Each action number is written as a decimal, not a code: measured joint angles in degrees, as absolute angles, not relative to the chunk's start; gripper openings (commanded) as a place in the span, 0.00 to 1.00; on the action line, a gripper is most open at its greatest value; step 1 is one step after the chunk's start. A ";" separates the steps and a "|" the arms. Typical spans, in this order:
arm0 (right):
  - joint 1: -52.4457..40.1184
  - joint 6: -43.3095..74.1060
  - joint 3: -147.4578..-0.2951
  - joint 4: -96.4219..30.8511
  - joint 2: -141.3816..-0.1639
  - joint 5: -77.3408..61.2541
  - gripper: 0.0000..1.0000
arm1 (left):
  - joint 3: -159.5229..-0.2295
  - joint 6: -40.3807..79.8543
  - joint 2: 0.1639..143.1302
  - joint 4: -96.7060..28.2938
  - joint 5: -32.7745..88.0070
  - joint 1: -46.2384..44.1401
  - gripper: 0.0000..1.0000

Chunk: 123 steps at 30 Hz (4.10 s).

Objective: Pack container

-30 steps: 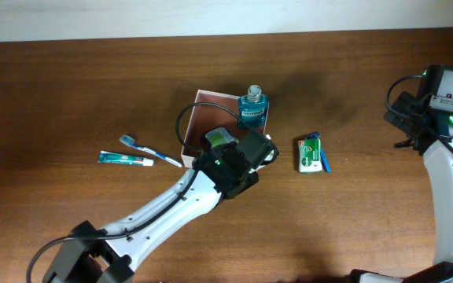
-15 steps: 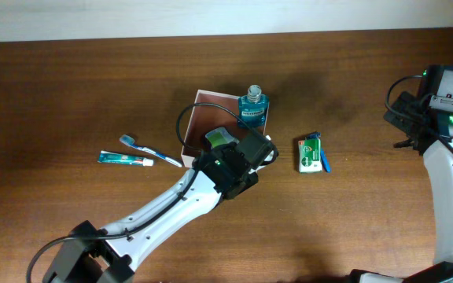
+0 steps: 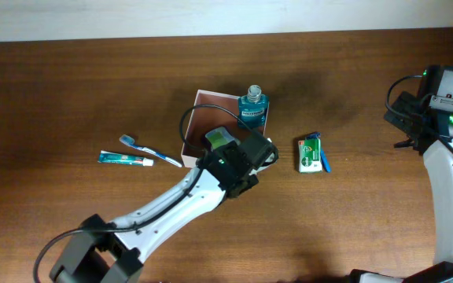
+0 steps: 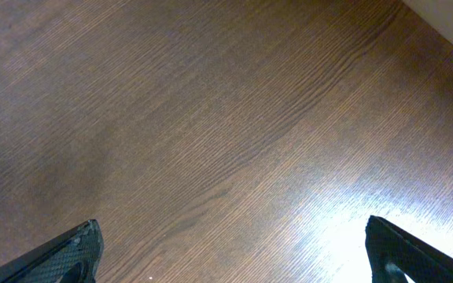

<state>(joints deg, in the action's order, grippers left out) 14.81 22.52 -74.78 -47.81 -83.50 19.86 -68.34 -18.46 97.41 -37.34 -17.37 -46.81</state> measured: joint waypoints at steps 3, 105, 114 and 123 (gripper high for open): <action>14.81 22.50 -74.78 -47.81 -83.50 19.86 0.99 | -68.31 -19.00 97.49 -37.34 -19.14 -46.78 0.54; 14.81 22.50 -74.78 -47.81 -83.50 19.86 0.99 | -54.00 54.13 99.92 -27.49 -0.95 -1.15 0.42; 14.81 22.50 -74.78 -47.81 -83.50 19.86 0.99 | -54.08 54.43 100.53 -27.16 -0.12 -0.64 0.22; 14.81 22.50 -74.78 -47.79 -83.50 19.86 0.99 | -54.11 45.63 86.98 -34.70 0.34 3.18 0.16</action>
